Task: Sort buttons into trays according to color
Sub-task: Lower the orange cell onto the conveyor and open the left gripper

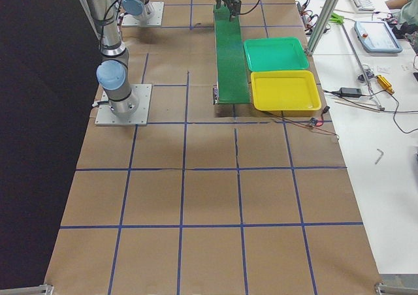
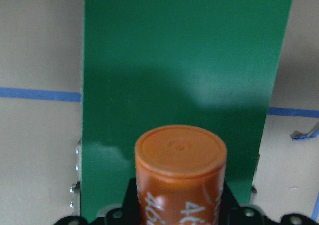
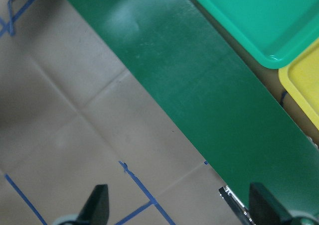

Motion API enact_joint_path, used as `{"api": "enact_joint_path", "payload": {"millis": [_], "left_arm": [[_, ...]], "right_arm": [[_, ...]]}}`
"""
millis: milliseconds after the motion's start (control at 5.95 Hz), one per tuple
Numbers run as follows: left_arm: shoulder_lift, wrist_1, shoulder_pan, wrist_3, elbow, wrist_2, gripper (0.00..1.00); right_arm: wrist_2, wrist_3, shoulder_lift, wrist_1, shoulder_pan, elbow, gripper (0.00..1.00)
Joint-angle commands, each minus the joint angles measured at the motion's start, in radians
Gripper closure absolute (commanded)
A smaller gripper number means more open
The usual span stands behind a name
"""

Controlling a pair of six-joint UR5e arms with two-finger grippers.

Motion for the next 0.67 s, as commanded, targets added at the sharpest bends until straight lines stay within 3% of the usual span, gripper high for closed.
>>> {"api": "enact_joint_path", "payload": {"millis": [0, 168, 336, 504], "left_arm": [[-0.01, 0.05, -0.016, 0.08, -0.055, 0.004, 0.54], [-0.02, 0.086, -0.041, 0.08, -0.057, 0.004, 0.12], [-0.005, 0.087, -0.044, 0.074, -0.055, 0.006, 0.02], [0.012, 0.086, -0.032, 0.074, -0.04, 0.006, 0.02]], "right_arm": [[-0.011, -0.331, -0.004, -0.008, 0.001, 0.086, 0.0], [-0.046, -0.434, -0.001, -0.026, 0.001, 0.091, 0.0], [-0.089, -0.471, 0.001, -0.038, 0.001, 0.103, 0.0], [-0.089, -0.487, 0.001, -0.098, 0.001, 0.143, 0.0]]}}
